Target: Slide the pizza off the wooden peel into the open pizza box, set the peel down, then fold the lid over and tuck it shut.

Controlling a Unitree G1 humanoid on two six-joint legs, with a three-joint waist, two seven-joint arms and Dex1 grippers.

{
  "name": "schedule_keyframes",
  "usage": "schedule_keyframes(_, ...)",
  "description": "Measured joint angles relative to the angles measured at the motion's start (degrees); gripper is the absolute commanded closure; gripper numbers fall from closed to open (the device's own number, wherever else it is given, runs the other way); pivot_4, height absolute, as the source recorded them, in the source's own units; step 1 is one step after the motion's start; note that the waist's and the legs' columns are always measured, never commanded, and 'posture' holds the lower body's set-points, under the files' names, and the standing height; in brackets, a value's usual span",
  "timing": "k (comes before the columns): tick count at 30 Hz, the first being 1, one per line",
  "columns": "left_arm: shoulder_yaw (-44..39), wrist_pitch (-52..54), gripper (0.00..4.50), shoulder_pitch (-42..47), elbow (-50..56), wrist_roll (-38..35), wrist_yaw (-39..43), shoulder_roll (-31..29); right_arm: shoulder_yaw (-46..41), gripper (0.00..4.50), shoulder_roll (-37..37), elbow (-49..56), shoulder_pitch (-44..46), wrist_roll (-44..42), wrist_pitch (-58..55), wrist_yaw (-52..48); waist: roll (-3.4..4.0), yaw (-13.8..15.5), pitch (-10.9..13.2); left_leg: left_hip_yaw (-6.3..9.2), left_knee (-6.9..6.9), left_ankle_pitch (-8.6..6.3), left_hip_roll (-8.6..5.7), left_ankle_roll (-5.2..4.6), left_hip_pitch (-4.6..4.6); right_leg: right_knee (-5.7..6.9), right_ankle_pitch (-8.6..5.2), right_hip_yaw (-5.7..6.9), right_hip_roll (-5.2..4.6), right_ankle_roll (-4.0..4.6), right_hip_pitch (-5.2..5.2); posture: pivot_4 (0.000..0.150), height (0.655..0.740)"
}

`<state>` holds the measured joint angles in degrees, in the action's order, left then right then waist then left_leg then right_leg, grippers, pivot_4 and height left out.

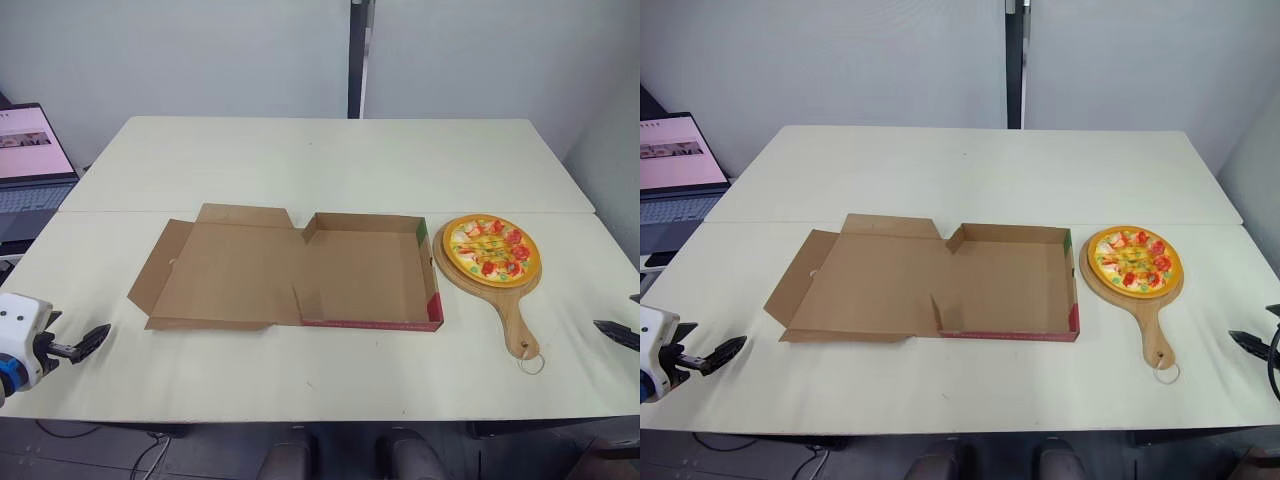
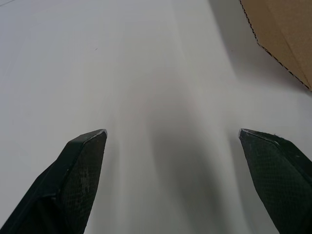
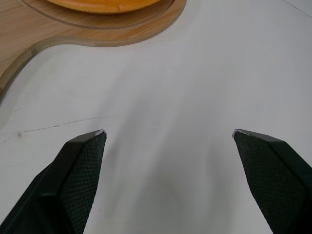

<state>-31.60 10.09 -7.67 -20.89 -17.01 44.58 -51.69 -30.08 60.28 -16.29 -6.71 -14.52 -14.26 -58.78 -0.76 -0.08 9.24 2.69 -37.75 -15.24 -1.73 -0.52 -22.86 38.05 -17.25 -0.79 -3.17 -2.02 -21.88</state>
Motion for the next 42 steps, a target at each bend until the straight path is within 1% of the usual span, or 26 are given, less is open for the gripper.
schedule_keyframes(5, -0.03, -0.42, 0.0, -0.54, -0.02, -0.64, 2.81, 0.0, 0.36, 0.04, -0.06, -0.01, -0.02, 0.58, 1.65, 0.48, 0.0, 0.0, 0.0, 0.0, 0.0, 0.0, 0.0, 0.0, 0.0, 0.0, 0.0, 0.0, 0.0, 0.0, 0.0, 0.15, 0.7318)
schedule_keyframes(12, -1.48, -0.57, 0.0, -0.63, -0.2, -2.28, 6.13, 0.0, 0.54, 0.04, -1.58, -1.73, 1.46, 2.53, 7.67, 4.32, 0.0, -0.03, 0.0, -0.01, 0.0, 0.0, 0.0, 0.0, 0.01, 0.01, 0.0, 0.0, 0.01, 0.0, 0.0, 0.15, 0.7318)
schedule_keyframes(16, -2.14, -0.54, 0.0, -1.11, -0.2, -3.27, 7.43, 0.01, 0.49, 0.04, -1.59, -2.01, 2.48, 1.07, 5.87, 3.7, 0.02, -0.03, 0.0, -0.01, 0.0, 0.0, 0.0, 0.0, 0.01, 0.01, 0.0, 0.01, 0.0, 0.0, 0.0, 0.15, 0.7318)
schedule_keyframes(23, -2.71, -0.58, 0.0, -2.27, -1.85, -3.56, 8.89, 0.01, 0.49, 0.04, -1.61, -1.79, 0.88, 0.3, 5.51, 3.45, 0.04, -0.02, -0.01, -0.01, 0.0, 0.0, 0.0, 0.0, 0.01, 0.02, 0.0, 0.0, 0.01, 0.0, 0.0, 0.15, 0.7318)
schedule_keyframes(28, -4.65, 0.35, 0.0, -2.44, -1.43, -5.98, 12.14, -1.09, 0.4, 0.04, -2.0, -1.79, 0.13, -0.11, 5.53, 3.56, 0.04, -0.03, -0.01, -0.01, -0.01, 0.0, 0.0, 0.0, 0.01, 0.02, 0.0, 0.01, 0.0, 0.0, 0.01, 0.15, 0.7318)
schedule_keyframes(31, -4.6, 2.17, 0.0, -1.89, 1.57, -7.4, 14.78, -2.26, 0.36, 0.04, -2.03, -1.8, -0.55, -0.21, 5.53, 3.56, 0.05, 0.08, -0.02, -0.01, -0.02, 0.0, 0.0, 0.0, 0.01, 0.01, 0.0, 0.0, 0.0, 0.0, 0.03, 0.15, 0.7318)
schedule_keyframes(34, -2.81, 4.23, 0.0, 1.56, 6.11, -8.61, 16.41, -2.75, 0.12, 0.04, -2.28, -1.59, -0.75, -0.6, 5.31, 3.55, 0.06, 0.36, -0.02, 0.01, -0.06, 0.0, 0.0, 0.0, 0.01, 0.02, 0.01, 0.04, 0.0, 0.0, 0.06, 0.15, 0.7318)
schedule_keyframes(38, 2.5, 8.63, 0.0, 7.19, 16.42, -11.37, 18.51, -3.21, -1.77, 0.04, -3.07, 2.02, -1.65, -3.43, 2.65, 3.39, 0.09, 0.29, -0.03, -0.01, -0.06, 0.0, 0.0, 0.0, 0.0, 0.01, 0.02, 0.02, 0.0, -0.01, 0.07, 0.15, 0.7318)
schedule_keyframes(42, 8.75, 13.53, 0.0, 11.62, 26.04, -14.38, 20.82, -3.43, -4.45, 0.04, -3.17, 9.01, -6.21, -5.28, -1.17, 2.69, 0.11, 0.14, -0.02, 0.02, -0.01, 0.0, 0.0, 0.0, 0.0, 0.03, 0.01, 0.04, 0.06, -0.01, 0.07, 0.15, 0.7318)
